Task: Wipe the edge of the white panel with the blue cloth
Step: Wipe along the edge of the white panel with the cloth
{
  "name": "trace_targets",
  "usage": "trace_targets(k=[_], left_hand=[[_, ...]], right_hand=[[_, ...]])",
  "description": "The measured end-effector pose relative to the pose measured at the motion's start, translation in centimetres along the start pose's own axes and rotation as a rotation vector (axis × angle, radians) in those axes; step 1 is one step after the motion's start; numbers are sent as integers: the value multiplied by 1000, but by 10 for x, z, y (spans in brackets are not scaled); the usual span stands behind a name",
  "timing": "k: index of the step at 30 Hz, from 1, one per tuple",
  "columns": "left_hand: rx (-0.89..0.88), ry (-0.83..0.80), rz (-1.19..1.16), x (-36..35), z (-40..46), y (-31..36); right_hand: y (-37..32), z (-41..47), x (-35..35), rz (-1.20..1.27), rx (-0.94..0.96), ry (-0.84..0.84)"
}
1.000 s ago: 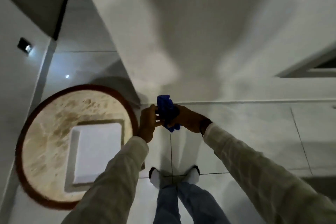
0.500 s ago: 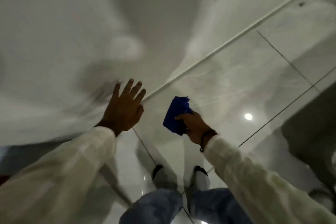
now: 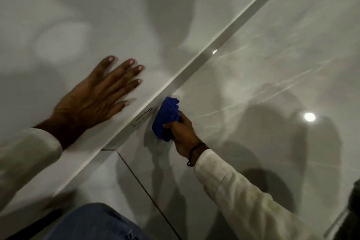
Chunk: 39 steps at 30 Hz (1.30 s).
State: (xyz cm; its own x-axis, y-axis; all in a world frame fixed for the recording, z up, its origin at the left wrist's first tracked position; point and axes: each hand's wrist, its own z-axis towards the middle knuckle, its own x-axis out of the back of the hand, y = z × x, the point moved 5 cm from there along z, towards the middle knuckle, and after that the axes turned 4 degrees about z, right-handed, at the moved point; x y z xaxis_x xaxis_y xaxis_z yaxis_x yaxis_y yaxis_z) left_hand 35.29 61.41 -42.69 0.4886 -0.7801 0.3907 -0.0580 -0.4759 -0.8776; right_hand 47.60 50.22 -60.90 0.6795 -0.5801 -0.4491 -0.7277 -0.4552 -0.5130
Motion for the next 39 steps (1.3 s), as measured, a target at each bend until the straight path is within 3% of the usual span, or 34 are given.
trace_targets(k=[4,9,14,21,24,30,32,36,39], left_hand=[[10,74,117,-12,5,6],[1,104,124,-12,6,9],[-5,149,134,-16,3,9],[6,110,71,-14,2,10],[-3,100,103,-12,2,11],[-10,89,128,-11,3,11],[-13,89,143,-11,2,11],[-7,92,99,-9,3,11],[-4,91,97,-7,2,11]], right_hand=[[29,25,-29,24,48,-36],[65,21,-74,71,118,82],[109,7,-91,-38,-56,-56],[15,51,-42,127,88,201],[23,39,-58,79,113,230],[117,2,-109,50,-111,28],[102,9,-100,58,-88,29],[18,49,-52,55,123,240],[4,52,-46,56,143,296]])
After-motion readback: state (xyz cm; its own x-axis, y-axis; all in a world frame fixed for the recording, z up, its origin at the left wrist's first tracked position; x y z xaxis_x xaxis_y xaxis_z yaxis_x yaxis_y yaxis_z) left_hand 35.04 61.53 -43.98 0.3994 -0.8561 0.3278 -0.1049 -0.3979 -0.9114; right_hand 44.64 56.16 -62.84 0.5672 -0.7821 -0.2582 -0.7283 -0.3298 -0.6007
